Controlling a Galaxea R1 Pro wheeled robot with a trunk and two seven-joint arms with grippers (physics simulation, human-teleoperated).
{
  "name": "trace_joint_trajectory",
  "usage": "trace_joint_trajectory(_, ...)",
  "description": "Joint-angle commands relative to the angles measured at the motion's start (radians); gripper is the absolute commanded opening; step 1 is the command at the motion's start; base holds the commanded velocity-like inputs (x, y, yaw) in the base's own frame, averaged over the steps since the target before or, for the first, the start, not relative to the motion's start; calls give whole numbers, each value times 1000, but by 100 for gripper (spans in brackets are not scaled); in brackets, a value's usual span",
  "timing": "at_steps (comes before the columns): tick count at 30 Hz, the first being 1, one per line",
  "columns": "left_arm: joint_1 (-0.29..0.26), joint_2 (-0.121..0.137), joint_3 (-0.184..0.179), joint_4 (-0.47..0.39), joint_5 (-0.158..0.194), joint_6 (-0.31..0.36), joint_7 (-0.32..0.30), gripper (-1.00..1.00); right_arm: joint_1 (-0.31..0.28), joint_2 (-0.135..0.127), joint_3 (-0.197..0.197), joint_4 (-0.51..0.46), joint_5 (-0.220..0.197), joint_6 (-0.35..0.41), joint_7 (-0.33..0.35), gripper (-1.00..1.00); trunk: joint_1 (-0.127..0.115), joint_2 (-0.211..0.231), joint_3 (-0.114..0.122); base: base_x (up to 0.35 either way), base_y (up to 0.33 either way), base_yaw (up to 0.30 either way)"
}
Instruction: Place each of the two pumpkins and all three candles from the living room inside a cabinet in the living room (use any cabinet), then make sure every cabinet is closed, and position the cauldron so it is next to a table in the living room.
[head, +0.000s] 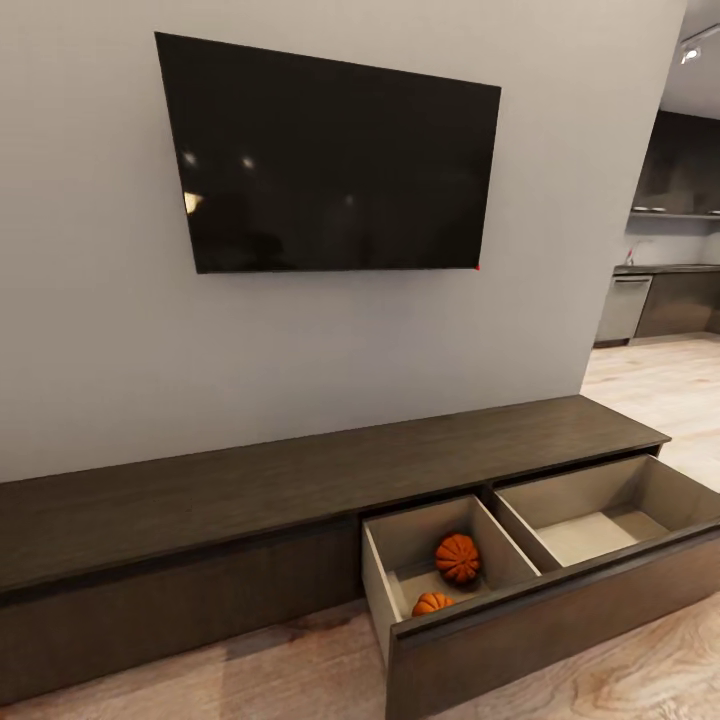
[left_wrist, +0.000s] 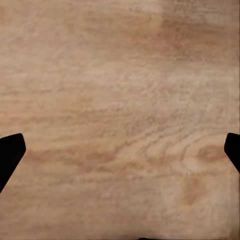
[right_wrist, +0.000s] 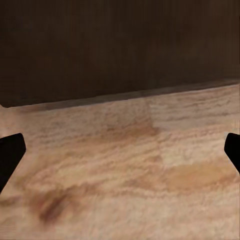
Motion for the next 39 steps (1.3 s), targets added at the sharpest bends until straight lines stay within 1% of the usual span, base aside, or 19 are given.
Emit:
trace_joint_trajectory(1,-2,-1,-8,0,8,1,-16,100,-13,2,6,1,-4,3,35,100,0,0,-1,0,0,0)
trace_joint_trajectory(2,-5,-3,-6,0,8,5,-53,100,-32,2,5,3,0,7,105,100,0,0,-1,0,0,0)
trace_joint_trajectory(3,-6,-4,-3,0,8,3,-88,100,-45,1,4,4,2,5,150,100,0,0,-1,0,0,0)
trace_joint_trajectory(4,-7,-3,7,1,8,-5,-121,100,-56,-6,3,4,3,-4,173,100,0,0,-1,0,0,0)
trace_joint_trajectory(5,-8,-3,28,0,8,-29,-152,100,-65,-25,1,5,1,-19,180,100,0,0,-1,0,0,0)
trace_joint_trajectory(7,-9,-4,62,-1,8,-78,-174,100,-73,-52,-1,5,-17,-44,162,100,0,0,-1,0,0,0)
trace_joint_trajectory(8,-9,-4,77,-1,8,-101,-182,100,-75,-59,-1,5,-29,-58,154,100,0,0,-1,0,0,0)
trace_joint_trajectory(10,-9,-4,92,-1,8,-126,-189,100,-77,-65,-2,5,-41,-72,144,100,0,0,-1,0,0,0)
trace_joint_trajectory(15,-9,-4,105,-1,8,-151,-194,100,-79,-72,-3,4,-57,-76,112,100,0,0,-1,0,0,49)
trace_joint_trajectory(17,-9,-4,106,-1,8,-158,-196,100,-79,-75,-7,4,-71,-67,92,100,0,0,-1,0,0,171)
trace_joint_trajectory(19,-9,-4,106,-1,8,-165,-196,100,-79,-86,-11,3,-97,-59,85,100,0,0,-1,0,0,220)
trace_joint_trajectory(22,-9,-5,106,-2,8,-174,-196,100,-78,-111,-13,0,-162,-54,100,100,0,0,-2,0,0,254)
trace_joint_trajectory(25,-9,-11,105,-3,8,-177,-196,100,-78,-120,-9,0,-180,-53,110,100,0,0,-2,0,0,266)
trace_joint_trajectory(29,-9,-16,105,-3,8,-181,-195,100,-78,-123,5,-1,-179,-61,114,100,0,0,-2,0,0,185)
trace_joint_trajectory(31,-9,-19,105,-3,8,-199,-190,100,-78,-125,27,-1,-158,-70,115,100,0,0,-2,0,0,67)
trace_joint_trajectory(34,-9,-33,105,-3,8,-234,-186,100,-78,-125,53,-1,-134,-77,113,100,0,0,-2,-50,-45,26)
trace_joint_trajectory(35,-9,-38,105,-3,8,-240,-185,100,-77,-125,56,-1,-132,-77,112,100,0,0,-2,-93,-84,14)
trace_joint_trajectory(36,-9,-49,104,-3,8,-253,-183,100,-78,-125,62,-1,-126,-80,108,100,0,0,-2,-110,-119,7)
trace_joint_trajectory(39,-9,-57,104,-3,8,-261,-182,100,-77,-125,66,0,-122,-82,105,100,0,0,-2,-69,-107,4)
